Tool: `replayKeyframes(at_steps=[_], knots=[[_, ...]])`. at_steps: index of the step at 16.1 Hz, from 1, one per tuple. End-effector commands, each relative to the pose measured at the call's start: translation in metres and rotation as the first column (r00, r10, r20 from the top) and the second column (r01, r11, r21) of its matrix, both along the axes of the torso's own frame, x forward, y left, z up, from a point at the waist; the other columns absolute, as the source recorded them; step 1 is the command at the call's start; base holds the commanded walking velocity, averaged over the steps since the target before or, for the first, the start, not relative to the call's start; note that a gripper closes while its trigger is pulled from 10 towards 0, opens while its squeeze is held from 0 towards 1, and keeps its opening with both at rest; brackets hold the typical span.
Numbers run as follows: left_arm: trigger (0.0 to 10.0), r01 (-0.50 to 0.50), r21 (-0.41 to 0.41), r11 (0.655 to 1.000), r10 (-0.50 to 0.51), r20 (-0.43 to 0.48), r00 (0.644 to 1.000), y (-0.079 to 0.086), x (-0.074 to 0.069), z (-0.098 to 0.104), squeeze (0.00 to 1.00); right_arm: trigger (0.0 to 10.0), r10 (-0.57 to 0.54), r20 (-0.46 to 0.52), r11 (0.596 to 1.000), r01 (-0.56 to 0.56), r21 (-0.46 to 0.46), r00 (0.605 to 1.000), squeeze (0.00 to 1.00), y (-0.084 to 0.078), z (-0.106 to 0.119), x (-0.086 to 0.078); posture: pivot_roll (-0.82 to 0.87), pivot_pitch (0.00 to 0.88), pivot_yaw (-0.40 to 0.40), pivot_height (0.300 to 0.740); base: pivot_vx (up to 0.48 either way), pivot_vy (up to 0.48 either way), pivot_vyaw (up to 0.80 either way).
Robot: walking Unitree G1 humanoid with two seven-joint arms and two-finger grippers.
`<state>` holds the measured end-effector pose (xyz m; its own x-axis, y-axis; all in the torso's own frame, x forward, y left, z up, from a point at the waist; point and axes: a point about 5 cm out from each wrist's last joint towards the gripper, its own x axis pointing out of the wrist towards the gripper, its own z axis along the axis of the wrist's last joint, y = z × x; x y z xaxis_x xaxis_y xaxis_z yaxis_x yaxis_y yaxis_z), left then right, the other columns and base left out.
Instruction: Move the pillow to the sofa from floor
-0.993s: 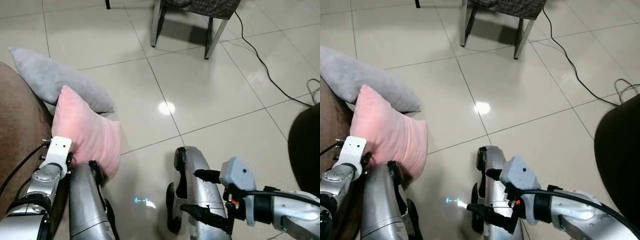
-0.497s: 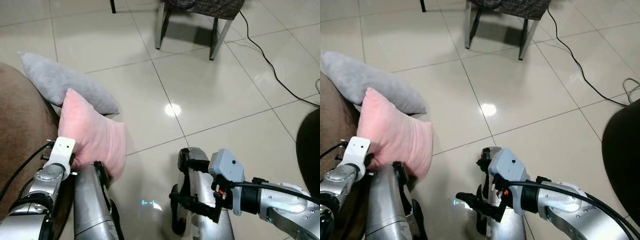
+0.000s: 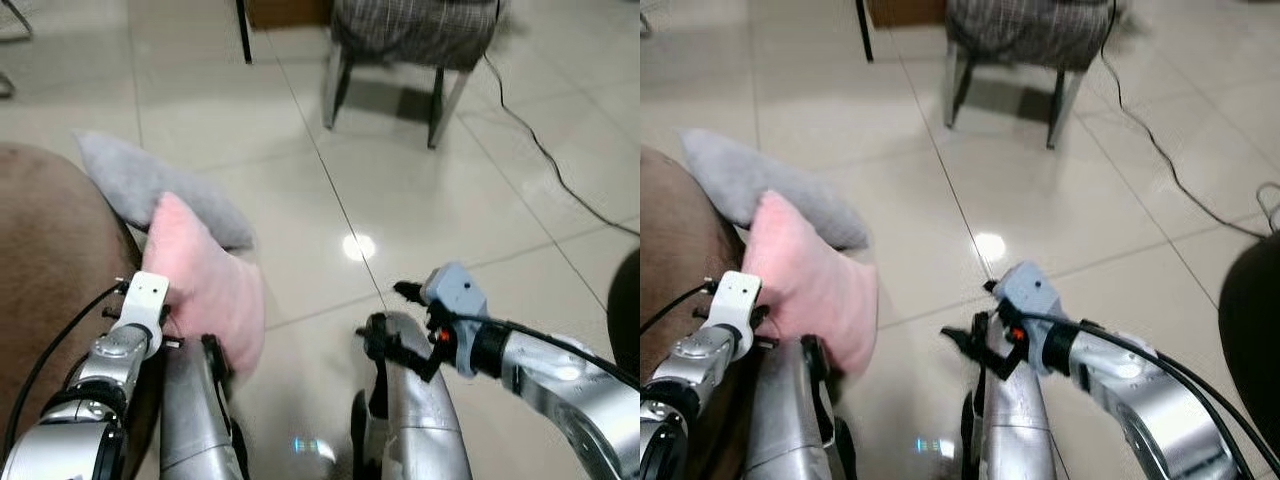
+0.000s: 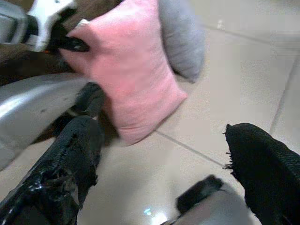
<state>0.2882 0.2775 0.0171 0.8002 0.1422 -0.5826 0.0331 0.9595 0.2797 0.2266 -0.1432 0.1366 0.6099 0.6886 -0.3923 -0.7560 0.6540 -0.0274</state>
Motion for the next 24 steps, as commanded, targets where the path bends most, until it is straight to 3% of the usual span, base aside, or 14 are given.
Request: replayKeyframes(at_steps=[1,3,5,7,8,11,13,16,18,19,20,21,23,24], knots=[[0.0,-0.024,-0.026,0.999,0.024,0.027,0.999,-0.002,0.003,0.002,0.00,10.0,-0.060,0.002,0.998,0.060,-0.009,0.998,0.00,-0.005,-0.007,0.008,-0.11,0.048,0.020,0.490,0.000,0.000,0.00],[0.0,-0.024,-0.064,0.998,0.030,0.104,0.994,-0.008,0.014,0.012,0.00,10.0,-0.159,0.033,0.987,0.158,0.034,0.987,0.00,-0.008,-0.009,0.018,-0.10,0.012,0.041,0.490,0.000,0.000,0.00],[0.0,0.068,-0.124,0.990,-0.036,0.244,0.969,-0.030,0.032,0.030,0.00,10.0,-0.251,0.043,0.955,0.240,0.173,0.967,0.00,-0.007,-0.007,0.030,-0.08,0.000,0.062,0.490,0.000,0.000,0.00],[0.0,0.124,-0.157,0.980,-0.064,0.340,0.938,-0.043,0.038,0.043,0.00,10.0,-0.348,0.061,0.926,0.332,0.181,0.936,0.00,-0.010,-0.008,0.039,-0.07,0.000,0.070,0.490,0.000,0.000,0.00],[0.0,0.184,-0.194,0.964,-0.073,0.470,0.880,-0.061,0.036,0.065,0.00,10.0,-0.497,0.047,0.834,0.462,0.302,0.867,0.00,-0.016,-0.002,0.047,-0.06,0.000,0.064,0.490,0.000,0.000,0.00],[0.0,0.235,-0.248,0.940,-0.047,0.589,0.807,-0.086,0.017,0.096,0.00,10.0,-0.649,0.130,0.723,0.555,0.412,0.749,0.00,-0.020,0.009,0.052,-0.05,0.000,0.052,0.490,0.000,0.000,0.00],[0.0,0.233,-0.282,0.931,-0.018,0.600,0.800,-0.095,0.004,0.103,0.00,10.0,-0.699,0.130,0.673,0.585,0.453,0.703,0.00,-0.019,0.013,0.054,-0.05,0.000,0.046,0.490,0.000,0.000,0.00],[0.0,0.211,-0.287,0.935,0.012,0.617,0.786,-0.100,-0.017,0.120,0.00,10.0,-0.785,0.019,0.525,0.649,0.550,0.619,0.00,-0.018,0.012,0.050,-0.05,0.000,0.032,0.490,0.000,0.000,0.00],[0.0,0.221,-0.289,0.932,0.013,0.633,0.774,-0.103,-0.019,0.133,0.00,10.0,-0.798,0.120,0.563,0.657,0.501,0.591,0.00,-0.018,0.011,0.052,-0.04,0.000,0.036,0.490,0.000,0.000,0.00],[0.0,0.238,-0.298,0.925,0.010,0.643,0.766,-0.107,-0.021,0.139,0.00,10.0,-0.835,0.156,0.539,0.725,0.429,0.528,0.00,-0.021,0.005,0.054,-0.04,0.000,0.042,0.490,0.000,0.000,0.00],[0.0,0.248,-0.294,0.923,-0.004,0.637,0.771,-0.111,-0.022,0.138,0.00,10.0,-0.813,0.142,0.568,0.719,0.400,0.564,0.00,-0.017,0.003,0.052,-0.04,0.000,0.045,0.490,0.000,0.000,0.00],[0.0,0.240,-0.277,0.930,-0.016,0.624,0.782,-0.111,-0.022,0.134,0.00,10.0,-0.757,0.170,0.639,0.659,0.397,0.631,0.00,-0.011,0.006,0.048,-0.04,0.000,0.048,0.490,0.000,0.000,0.00],[0.2,0.194,-0.244,0.950,-0.003,0.614,0.789,-0.108,-0.018,0.131,0.00,10.0,-0.730,0.157,0.662,0.630,0.406,0.666,0.00,-0.006,0.008,0.044,-0.02,0.000,0.017,0.490,0.000,0.000,0.00],[1.0,0.189,-0.223,0.956,-0.014,0.611,0.791,-0.109,-0.017,0.134,0.00,10.0,-0.706,0.144,0.672,0.594,0.442,0.693,0.00,-0.001,0.008,0.044,-0.01,0.000,0.008,0.499,0.000,0.000,0.00]])
